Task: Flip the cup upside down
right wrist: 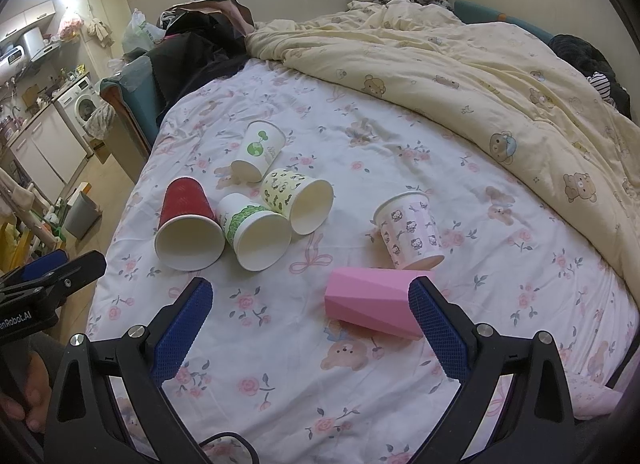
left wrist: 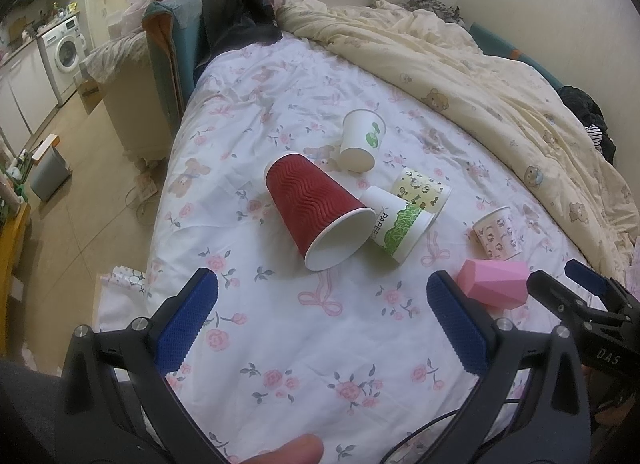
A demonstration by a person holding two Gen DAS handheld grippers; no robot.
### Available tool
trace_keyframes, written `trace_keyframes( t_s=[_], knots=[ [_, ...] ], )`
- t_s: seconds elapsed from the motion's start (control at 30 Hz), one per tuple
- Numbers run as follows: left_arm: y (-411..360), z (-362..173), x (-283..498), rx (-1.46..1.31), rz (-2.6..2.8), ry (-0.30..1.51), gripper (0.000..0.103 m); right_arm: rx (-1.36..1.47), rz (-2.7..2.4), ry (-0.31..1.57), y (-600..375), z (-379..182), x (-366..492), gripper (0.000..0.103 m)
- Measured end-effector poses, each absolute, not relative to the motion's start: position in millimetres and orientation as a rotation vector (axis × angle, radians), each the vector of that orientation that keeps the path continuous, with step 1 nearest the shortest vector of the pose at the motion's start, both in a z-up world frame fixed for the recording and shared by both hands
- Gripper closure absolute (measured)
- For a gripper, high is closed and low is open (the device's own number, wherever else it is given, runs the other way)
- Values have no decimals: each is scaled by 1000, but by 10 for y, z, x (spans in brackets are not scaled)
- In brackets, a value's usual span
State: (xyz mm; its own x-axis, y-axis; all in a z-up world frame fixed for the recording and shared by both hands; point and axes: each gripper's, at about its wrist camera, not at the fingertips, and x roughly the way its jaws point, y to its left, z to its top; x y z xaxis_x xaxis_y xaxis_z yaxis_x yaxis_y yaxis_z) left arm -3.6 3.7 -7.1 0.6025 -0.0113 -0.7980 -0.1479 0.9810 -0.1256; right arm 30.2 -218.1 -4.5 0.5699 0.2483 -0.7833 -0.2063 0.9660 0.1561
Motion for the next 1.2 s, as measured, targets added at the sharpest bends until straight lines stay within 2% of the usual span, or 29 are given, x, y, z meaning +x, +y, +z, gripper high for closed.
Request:
trace_keyframes(
  t_s=[0.73,1.0,1.1,1.2],
  knots=[
    [121,-87,-27,-242,104,958,0,61,271,944,-2142,-77,271,2],
    [314,-137,465,-268,167,1109,0,114,258,987,-2225,-126,380,2],
    [452,-309,737,-377,195,1195,0,127,248,1003,-2266,-152,428,2],
    [563,-515,1003,-501,217,1274,8,160,241,1017,-2326,-170,495,2]
  ],
)
